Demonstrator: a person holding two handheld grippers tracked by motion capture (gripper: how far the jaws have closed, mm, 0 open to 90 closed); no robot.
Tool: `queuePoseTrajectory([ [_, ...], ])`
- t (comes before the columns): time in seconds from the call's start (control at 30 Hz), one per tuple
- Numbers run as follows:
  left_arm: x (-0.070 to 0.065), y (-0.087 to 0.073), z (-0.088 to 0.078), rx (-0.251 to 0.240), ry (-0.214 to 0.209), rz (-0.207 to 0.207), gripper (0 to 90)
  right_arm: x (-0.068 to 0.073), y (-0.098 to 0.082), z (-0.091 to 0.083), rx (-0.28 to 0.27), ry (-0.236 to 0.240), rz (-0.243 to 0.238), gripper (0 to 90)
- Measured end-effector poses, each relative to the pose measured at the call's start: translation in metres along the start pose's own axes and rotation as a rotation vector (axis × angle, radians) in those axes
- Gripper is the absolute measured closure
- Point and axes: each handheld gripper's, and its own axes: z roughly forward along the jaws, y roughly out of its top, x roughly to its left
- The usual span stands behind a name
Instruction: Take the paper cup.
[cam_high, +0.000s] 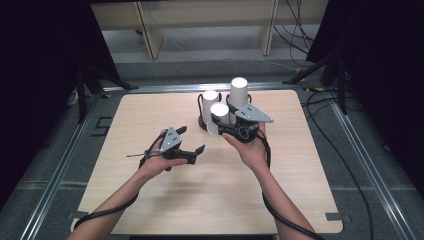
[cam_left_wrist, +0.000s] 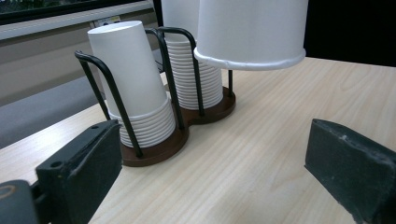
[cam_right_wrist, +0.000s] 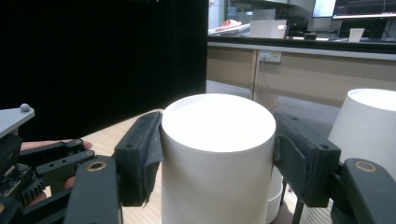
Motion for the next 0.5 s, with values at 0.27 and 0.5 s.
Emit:
queuePoseTrajectory([
  [0.27, -0.009, -0.002, -0.007, -0.011, -0.017, -0.001, 3.5, -0.002, -0.012, -0.009, 0.013, 0.006, 0.087, 35.9],
  [0.5, -0.016, -0.005, -0.011, -0.019, -0.031, -0.015, 3.4, -0.007, -0.028, -0.017, 0.034, 0.006, 0.197, 35.9],
])
